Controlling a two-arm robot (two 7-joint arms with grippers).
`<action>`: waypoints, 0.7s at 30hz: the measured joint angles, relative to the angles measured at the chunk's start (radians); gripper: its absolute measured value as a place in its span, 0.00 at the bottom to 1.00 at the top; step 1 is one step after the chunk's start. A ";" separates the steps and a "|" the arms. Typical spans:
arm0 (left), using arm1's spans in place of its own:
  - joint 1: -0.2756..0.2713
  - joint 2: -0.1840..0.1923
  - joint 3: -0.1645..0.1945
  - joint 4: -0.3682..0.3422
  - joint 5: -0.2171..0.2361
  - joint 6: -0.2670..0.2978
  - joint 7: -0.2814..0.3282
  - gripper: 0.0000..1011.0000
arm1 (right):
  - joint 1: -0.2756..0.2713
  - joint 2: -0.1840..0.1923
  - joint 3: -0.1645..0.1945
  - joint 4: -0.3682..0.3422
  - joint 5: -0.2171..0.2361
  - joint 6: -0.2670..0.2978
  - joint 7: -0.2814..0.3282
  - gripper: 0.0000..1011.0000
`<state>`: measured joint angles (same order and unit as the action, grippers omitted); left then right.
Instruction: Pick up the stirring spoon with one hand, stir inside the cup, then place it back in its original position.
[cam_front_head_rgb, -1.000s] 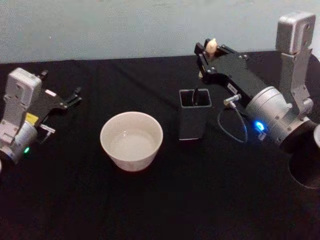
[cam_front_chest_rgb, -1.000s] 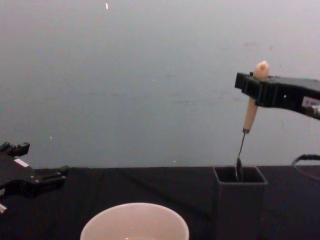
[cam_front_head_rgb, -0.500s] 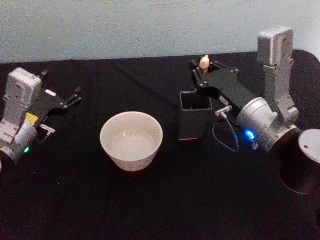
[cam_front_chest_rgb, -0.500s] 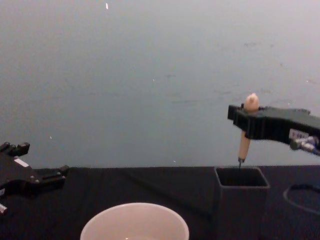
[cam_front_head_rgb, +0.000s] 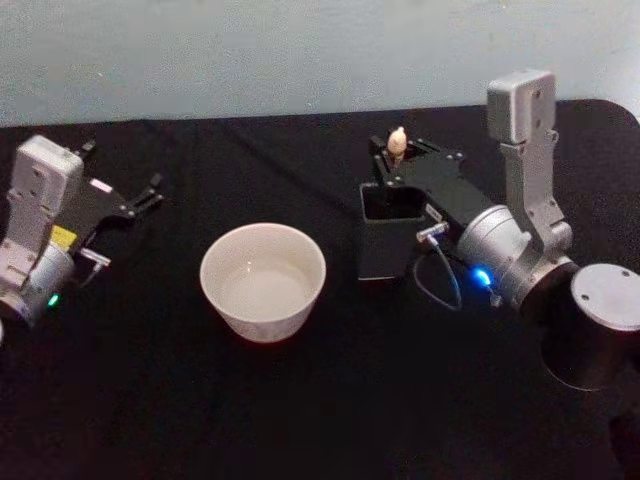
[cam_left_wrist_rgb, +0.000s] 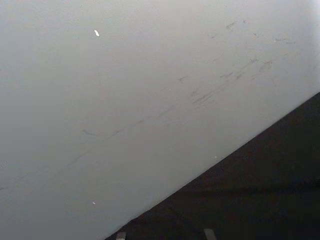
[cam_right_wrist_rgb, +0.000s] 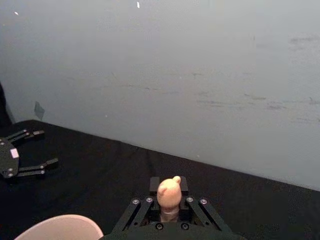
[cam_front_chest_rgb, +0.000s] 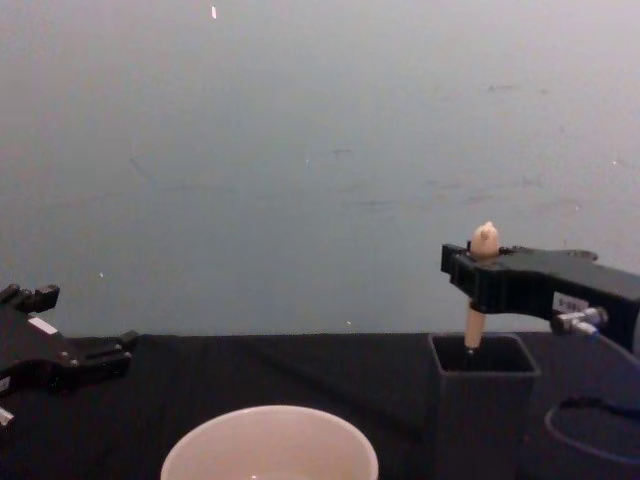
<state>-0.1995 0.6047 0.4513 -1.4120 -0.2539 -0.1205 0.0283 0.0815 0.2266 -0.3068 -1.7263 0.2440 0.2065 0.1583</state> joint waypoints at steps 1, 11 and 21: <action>0.000 0.000 0.000 0.000 0.000 0.000 0.000 0.99 | 0.002 -0.005 0.001 0.007 -0.006 -0.001 0.000 0.19; 0.000 0.000 0.000 0.000 0.000 0.000 0.000 0.99 | 0.010 -0.025 0.005 0.027 -0.033 -0.007 -0.006 0.19; 0.000 0.000 0.000 0.000 0.000 0.000 0.000 0.99 | 0.009 -0.022 0.004 0.025 -0.030 -0.008 -0.006 0.21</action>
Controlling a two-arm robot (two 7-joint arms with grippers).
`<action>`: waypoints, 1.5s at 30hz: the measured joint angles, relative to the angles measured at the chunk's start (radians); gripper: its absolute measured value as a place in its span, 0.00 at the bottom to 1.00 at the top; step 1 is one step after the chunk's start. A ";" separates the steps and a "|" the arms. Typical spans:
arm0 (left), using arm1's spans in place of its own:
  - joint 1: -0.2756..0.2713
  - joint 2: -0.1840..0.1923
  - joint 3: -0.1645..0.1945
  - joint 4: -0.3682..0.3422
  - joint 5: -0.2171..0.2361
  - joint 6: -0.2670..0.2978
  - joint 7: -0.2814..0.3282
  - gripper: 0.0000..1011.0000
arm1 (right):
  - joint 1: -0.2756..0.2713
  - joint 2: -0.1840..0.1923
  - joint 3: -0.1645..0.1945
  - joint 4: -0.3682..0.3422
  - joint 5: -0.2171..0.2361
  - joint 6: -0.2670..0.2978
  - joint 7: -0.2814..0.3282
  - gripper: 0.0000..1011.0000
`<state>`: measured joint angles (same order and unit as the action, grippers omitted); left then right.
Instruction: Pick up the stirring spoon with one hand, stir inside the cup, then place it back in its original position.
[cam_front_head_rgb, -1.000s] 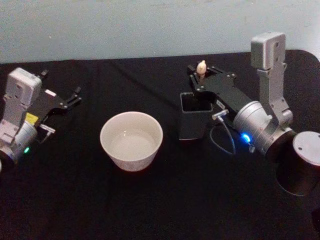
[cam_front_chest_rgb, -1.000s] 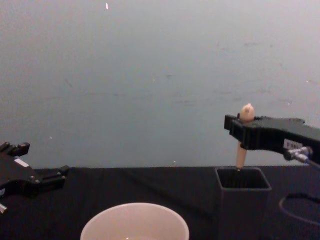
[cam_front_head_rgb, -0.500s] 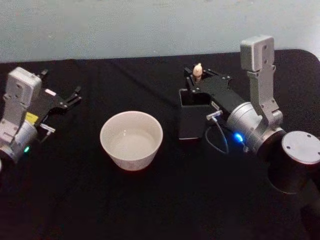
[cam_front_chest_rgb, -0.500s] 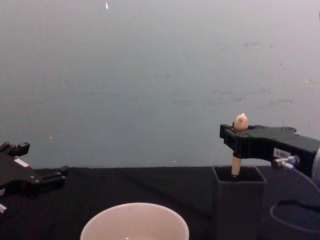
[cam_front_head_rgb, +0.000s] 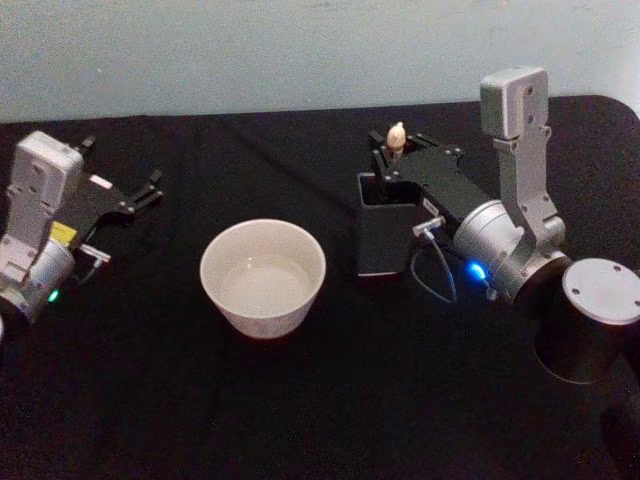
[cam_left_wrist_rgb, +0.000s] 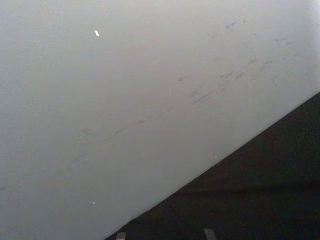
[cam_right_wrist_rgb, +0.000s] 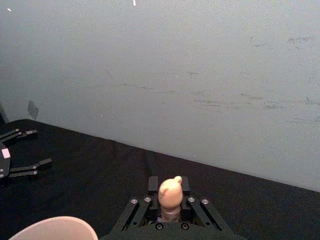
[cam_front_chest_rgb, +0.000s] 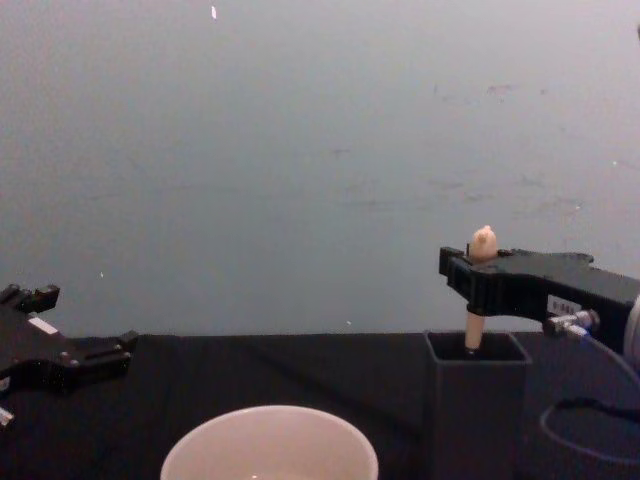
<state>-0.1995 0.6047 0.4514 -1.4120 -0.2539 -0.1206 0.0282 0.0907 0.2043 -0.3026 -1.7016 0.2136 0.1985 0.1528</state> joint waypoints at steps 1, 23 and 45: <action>0.000 0.000 0.000 0.000 0.000 0.000 0.000 0.99 | 0.000 0.000 0.000 0.000 0.001 0.000 0.000 0.25; 0.000 0.000 0.000 0.000 0.000 0.000 0.000 0.99 | -0.001 0.002 0.000 -0.003 0.004 0.000 0.002 0.90; 0.000 0.000 0.000 0.000 0.000 0.000 0.000 0.99 | 0.009 -0.008 0.064 -0.019 0.032 -0.013 0.014 0.99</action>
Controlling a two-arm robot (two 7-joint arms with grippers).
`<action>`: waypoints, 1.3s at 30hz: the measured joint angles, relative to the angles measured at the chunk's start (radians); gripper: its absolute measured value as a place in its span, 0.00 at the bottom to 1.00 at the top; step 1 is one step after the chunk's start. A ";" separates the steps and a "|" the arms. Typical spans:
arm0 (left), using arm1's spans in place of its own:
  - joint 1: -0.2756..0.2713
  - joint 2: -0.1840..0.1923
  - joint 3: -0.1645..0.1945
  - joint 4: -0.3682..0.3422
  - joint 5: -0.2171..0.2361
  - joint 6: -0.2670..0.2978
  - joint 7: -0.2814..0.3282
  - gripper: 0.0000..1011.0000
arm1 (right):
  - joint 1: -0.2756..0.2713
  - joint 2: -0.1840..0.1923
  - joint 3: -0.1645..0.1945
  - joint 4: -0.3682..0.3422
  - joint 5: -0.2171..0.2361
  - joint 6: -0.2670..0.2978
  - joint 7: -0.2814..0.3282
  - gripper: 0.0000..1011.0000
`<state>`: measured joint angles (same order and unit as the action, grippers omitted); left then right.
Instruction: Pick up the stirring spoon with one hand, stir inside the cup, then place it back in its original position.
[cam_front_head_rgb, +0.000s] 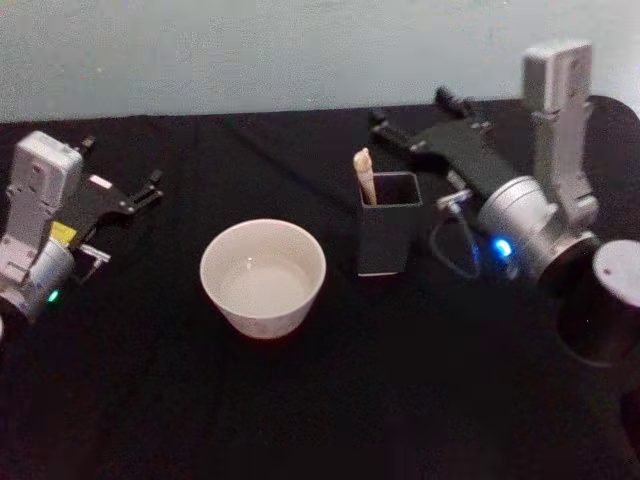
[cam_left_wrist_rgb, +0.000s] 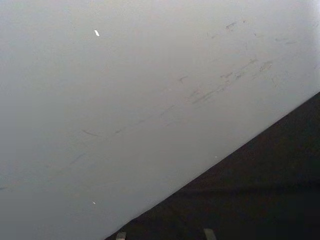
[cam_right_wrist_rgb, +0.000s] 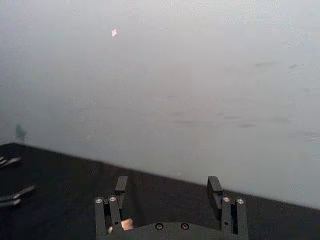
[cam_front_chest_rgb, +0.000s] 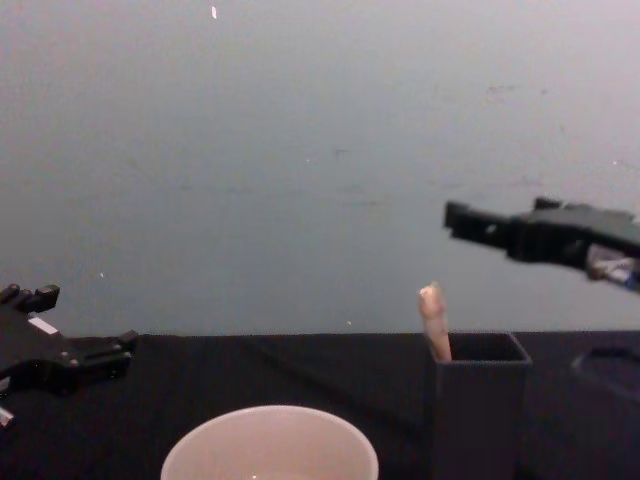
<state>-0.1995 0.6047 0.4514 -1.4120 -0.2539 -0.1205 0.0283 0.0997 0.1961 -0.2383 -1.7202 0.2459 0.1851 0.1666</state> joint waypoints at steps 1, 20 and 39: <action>0.000 0.000 0.000 0.000 0.000 0.000 0.000 0.99 | 0.002 0.001 0.007 0.000 0.002 -0.002 -0.001 0.99; 0.000 0.000 0.000 0.000 0.000 0.000 0.000 0.99 | 0.012 0.017 0.090 0.137 -0.066 -0.019 -0.039 0.99; 0.000 0.000 0.000 0.000 0.000 0.000 0.000 0.99 | -0.005 0.010 0.084 0.183 -0.113 0.014 -0.029 0.99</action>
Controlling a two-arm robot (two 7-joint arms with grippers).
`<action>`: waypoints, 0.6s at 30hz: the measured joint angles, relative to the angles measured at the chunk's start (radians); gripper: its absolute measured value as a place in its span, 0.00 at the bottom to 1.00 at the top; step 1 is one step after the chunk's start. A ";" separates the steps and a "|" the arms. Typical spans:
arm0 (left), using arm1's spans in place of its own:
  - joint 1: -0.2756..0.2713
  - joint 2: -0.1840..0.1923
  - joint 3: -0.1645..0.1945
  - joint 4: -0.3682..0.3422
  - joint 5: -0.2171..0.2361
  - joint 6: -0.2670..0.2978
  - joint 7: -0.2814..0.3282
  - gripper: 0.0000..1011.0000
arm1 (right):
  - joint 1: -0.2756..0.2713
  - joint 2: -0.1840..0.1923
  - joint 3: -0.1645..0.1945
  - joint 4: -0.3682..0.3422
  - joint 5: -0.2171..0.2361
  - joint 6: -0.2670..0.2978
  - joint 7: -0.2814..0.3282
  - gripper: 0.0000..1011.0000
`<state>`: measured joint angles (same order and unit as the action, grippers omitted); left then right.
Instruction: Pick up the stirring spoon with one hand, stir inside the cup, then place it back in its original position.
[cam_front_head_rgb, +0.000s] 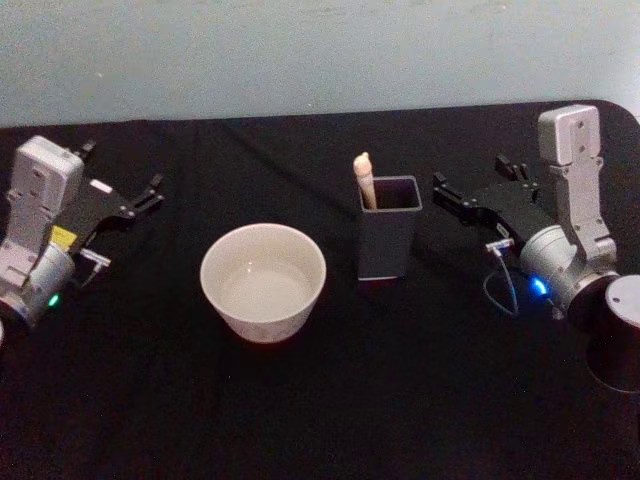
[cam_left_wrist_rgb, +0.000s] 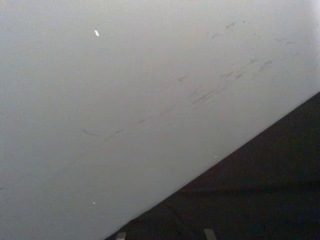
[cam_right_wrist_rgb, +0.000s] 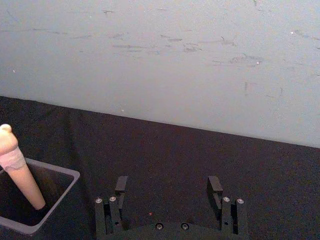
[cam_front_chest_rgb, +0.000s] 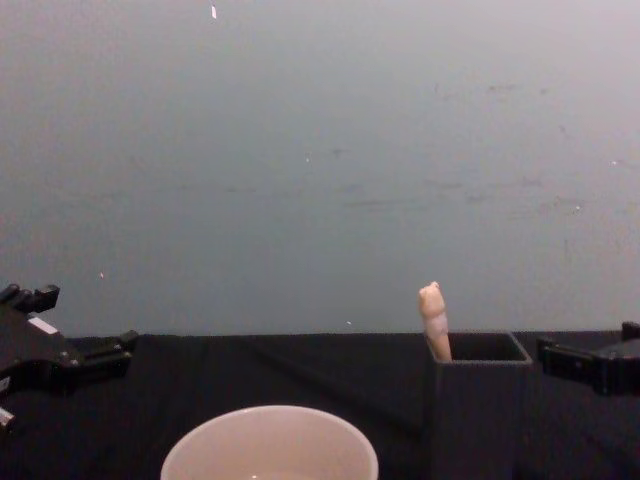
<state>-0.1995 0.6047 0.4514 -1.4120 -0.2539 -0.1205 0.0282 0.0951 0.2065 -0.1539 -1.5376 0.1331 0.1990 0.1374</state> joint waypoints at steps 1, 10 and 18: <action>0.000 0.000 0.000 0.000 0.000 0.000 0.000 0.99 | 0.000 0.000 0.000 0.000 0.000 0.000 0.000 0.99; 0.000 0.000 0.000 0.000 0.000 0.000 0.000 0.99 | 0.001 0.001 0.001 -0.002 0.003 -0.001 0.001 0.99; 0.000 0.000 0.000 0.000 0.000 0.000 0.000 0.99 | 0.001 0.001 0.001 -0.003 0.004 -0.002 0.001 0.99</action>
<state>-0.1995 0.6047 0.4514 -1.4120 -0.2539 -0.1206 0.0283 0.0959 0.2071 -0.1529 -1.5406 0.1372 0.1973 0.1382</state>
